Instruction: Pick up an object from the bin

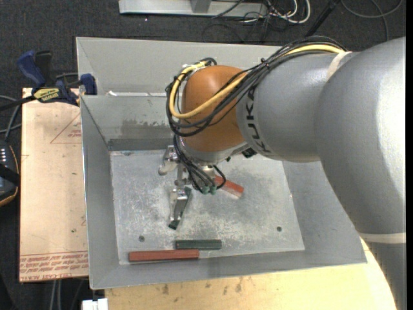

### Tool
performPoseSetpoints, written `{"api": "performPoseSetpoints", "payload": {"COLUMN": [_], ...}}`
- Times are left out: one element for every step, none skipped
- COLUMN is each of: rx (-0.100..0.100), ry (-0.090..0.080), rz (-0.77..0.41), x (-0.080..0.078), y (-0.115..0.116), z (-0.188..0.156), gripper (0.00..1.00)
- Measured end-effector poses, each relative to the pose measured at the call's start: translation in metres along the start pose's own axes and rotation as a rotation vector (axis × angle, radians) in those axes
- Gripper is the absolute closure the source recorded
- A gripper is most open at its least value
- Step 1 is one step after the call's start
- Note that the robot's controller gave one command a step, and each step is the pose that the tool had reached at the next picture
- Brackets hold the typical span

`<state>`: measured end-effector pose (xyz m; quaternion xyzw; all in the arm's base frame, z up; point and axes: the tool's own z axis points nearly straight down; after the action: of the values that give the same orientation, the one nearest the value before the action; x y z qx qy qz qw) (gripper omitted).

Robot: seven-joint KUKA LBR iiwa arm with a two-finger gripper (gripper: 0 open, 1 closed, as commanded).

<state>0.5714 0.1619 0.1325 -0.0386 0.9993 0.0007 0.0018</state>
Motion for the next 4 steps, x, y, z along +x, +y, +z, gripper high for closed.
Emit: {"api": "performPoseSetpoints", "payload": {"rx": [0.0, -0.001, -0.005, -0.005], "ry": [0.001, -0.002, -0.021, -0.021], "rz": [0.0, -0.038, -0.114, -0.114], "x": [0.0, 0.01, -0.018, -0.018], "y": [0.0, -0.031, -0.057, -0.057], "z": [0.0, 0.047, 0.053, 0.053], "gripper": [0.0, 0.0, 1.0, 1.0]}}
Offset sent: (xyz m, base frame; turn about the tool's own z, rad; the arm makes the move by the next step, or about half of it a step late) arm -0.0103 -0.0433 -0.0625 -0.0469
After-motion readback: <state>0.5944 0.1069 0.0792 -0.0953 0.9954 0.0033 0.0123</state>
